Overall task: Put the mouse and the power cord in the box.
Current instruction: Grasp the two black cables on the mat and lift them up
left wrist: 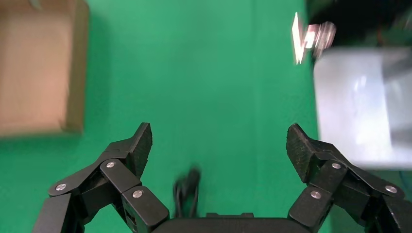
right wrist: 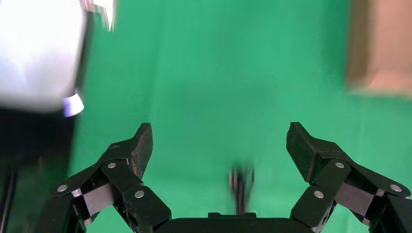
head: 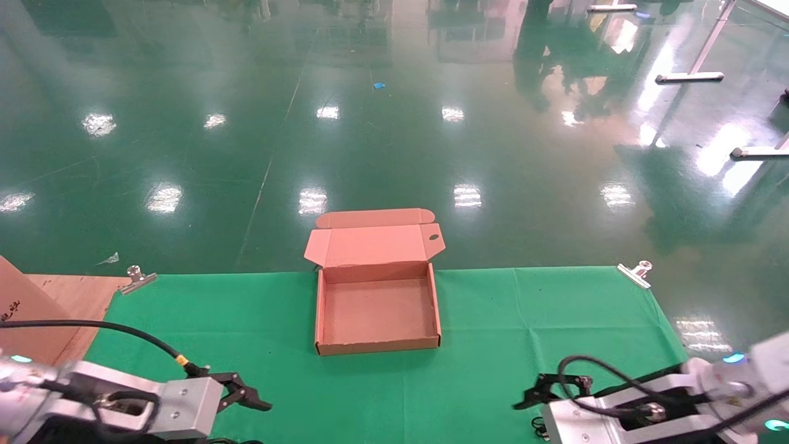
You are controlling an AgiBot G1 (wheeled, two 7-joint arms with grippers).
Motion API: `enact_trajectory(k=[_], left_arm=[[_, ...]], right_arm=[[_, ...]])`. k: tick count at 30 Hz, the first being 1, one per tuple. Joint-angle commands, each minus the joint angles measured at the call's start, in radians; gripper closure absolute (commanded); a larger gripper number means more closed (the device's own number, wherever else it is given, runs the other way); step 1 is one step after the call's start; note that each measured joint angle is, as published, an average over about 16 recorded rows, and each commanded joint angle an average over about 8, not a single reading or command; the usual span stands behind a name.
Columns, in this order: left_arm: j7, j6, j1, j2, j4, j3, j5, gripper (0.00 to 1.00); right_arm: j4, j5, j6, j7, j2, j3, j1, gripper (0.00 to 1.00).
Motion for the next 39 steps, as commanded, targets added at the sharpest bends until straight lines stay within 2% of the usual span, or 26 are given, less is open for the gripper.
enact_trajectory(k=[1, 5, 10, 20, 30, 31, 32, 33, 39], left_arm=[[0.043, -0.002, -0.032, 0.027, 0.068, 0.053, 0.068, 0.00], [0.103, -0.047, -0.086, 0.094, 0.203, 0.124, 0.215, 0.00], [0.162, -0.134, -0.103, 0.169, 0.359, 0.164, 0.309, 0.00], [0.286, -0.239, -0.081, 0.272, 0.604, 0.169, 0.320, 0.00], [0.376, -0.287, -0.087, 0.314, 0.760, 0.158, 0.304, 0.00], [0.383, -0.290, -0.088, 0.315, 0.770, 0.156, 0.301, 0.00], [0.390, -0.292, -0.090, 0.316, 0.780, 0.154, 0.298, 0.01], [0.397, -0.294, -0.091, 0.317, 0.789, 0.151, 0.295, 0.11], [0.433, -0.293, -0.105, 0.323, 0.831, 0.147, 0.289, 0.86]], right_arm=[[-0.031, -0.110, 0.004, -0.017, -0.035, -0.054, 0.035, 0.00], [-0.134, -0.213, 0.041, -0.067, -0.101, -0.105, 0.061, 0.00], [-0.308, -0.283, 0.127, -0.167, -0.168, -0.139, 0.067, 0.00], [-0.683, -0.320, 0.308, -0.380, -0.300, -0.153, 0.096, 0.00], [-0.913, -0.297, 0.396, -0.529, -0.384, -0.137, 0.143, 0.00], [-0.927, -0.293, 0.399, -0.540, -0.388, -0.135, 0.147, 0.02], [-0.941, -0.290, 0.401, -0.550, -0.393, -0.133, 0.150, 0.10], [-0.954, -0.287, 0.403, -0.561, -0.397, -0.132, 0.154, 0.23], [-1.014, -0.279, 0.408, -0.608, -0.416, -0.127, 0.174, 0.95]])
